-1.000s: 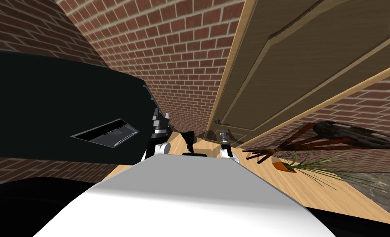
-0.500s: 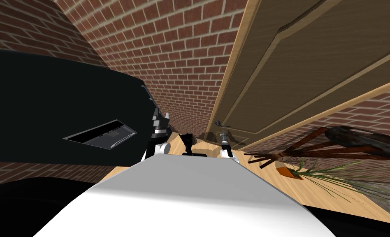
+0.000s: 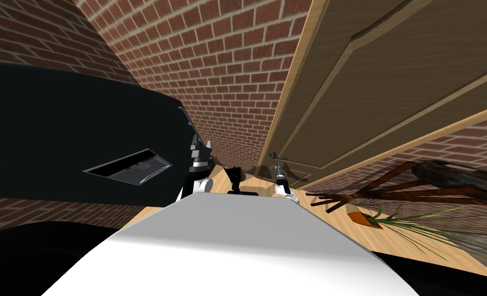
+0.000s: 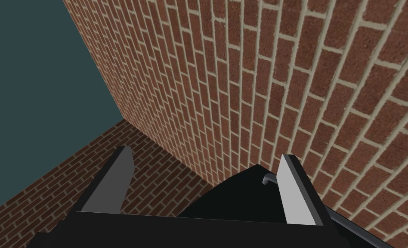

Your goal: Pull the door open

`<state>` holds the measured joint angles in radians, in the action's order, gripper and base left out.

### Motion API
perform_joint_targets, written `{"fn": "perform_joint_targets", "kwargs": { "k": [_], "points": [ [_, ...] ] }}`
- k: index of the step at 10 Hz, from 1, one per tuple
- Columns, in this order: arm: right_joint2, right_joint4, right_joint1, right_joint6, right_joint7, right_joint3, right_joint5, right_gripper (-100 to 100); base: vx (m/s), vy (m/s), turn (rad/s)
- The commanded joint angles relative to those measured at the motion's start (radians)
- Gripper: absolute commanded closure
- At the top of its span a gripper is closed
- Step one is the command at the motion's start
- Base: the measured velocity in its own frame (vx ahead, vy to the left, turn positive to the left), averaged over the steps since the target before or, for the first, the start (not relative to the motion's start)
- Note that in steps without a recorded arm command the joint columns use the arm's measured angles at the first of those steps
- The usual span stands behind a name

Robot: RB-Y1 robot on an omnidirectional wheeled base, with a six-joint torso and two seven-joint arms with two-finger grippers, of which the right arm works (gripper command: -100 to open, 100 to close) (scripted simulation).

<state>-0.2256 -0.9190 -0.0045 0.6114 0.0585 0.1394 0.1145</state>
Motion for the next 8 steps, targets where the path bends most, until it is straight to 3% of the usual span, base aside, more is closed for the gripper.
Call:
{"fn": "perform_joint_targets", "kwargs": {
  "k": [1,4,5,7,8],
  "points": [
    [-0.018,0.048,-0.026,0.018,-0.003,-0.015,0.028,-100,0.018,-0.004,0.033],
    [-0.054,0.145,-0.080,0.050,-0.009,-0.045,0.086,-100,0.032,-0.008,0.047],
    [-0.054,0.156,-0.080,0.050,-0.009,-0.045,0.086,-100,0.034,-0.003,0.008],
    [-0.079,0.218,-0.117,0.073,-0.012,-0.065,0.125,-100,0.035,-0.001,0.037],
    [-0.079,0.229,-0.117,0.073,-0.012,-0.065,0.125,-100,0.033,-0.005,0.017]
  ]
}}
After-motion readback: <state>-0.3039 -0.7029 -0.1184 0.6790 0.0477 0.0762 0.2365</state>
